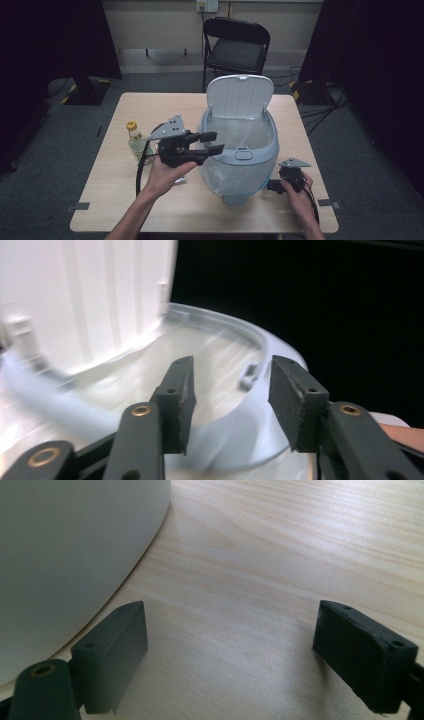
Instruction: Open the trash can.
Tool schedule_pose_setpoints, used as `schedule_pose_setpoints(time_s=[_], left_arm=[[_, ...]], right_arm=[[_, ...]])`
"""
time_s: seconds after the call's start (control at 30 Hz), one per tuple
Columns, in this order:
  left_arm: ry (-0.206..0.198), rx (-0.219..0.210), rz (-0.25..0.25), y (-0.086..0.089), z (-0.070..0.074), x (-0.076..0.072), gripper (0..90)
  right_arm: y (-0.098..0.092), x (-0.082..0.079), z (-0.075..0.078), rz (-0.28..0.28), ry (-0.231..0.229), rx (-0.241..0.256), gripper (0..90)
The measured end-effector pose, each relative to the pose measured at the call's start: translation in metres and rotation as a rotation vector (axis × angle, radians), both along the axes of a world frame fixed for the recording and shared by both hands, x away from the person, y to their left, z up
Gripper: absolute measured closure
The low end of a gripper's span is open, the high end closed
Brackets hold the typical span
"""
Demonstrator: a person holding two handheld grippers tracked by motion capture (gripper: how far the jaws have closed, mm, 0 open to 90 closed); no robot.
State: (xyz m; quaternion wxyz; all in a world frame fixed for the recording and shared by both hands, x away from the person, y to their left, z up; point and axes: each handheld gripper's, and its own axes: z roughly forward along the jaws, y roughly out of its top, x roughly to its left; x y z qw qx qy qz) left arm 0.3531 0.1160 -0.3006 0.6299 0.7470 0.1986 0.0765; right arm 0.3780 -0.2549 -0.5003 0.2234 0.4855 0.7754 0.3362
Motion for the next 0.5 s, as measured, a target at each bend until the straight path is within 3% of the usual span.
schedule_pose_setpoints(time_s=[0.27,0.37,0.5], left_arm=[[0.047,-0.046,0.133,0.047,-0.019,0.008,45.1],[0.051,-0.014,0.183,0.059,-0.028,0.010,44.6],[0.111,0.019,0.215,0.071,-0.046,0.018,42.4]], right_arm=[[0.000,0.000,0.000,0.000,0.000,0.000,13.4],[0.000,0.000,0.000,0.000,0.000,0.000,13.4],[0.000,0.001,0.000,-0.004,-0.002,-0.004,12.7]])
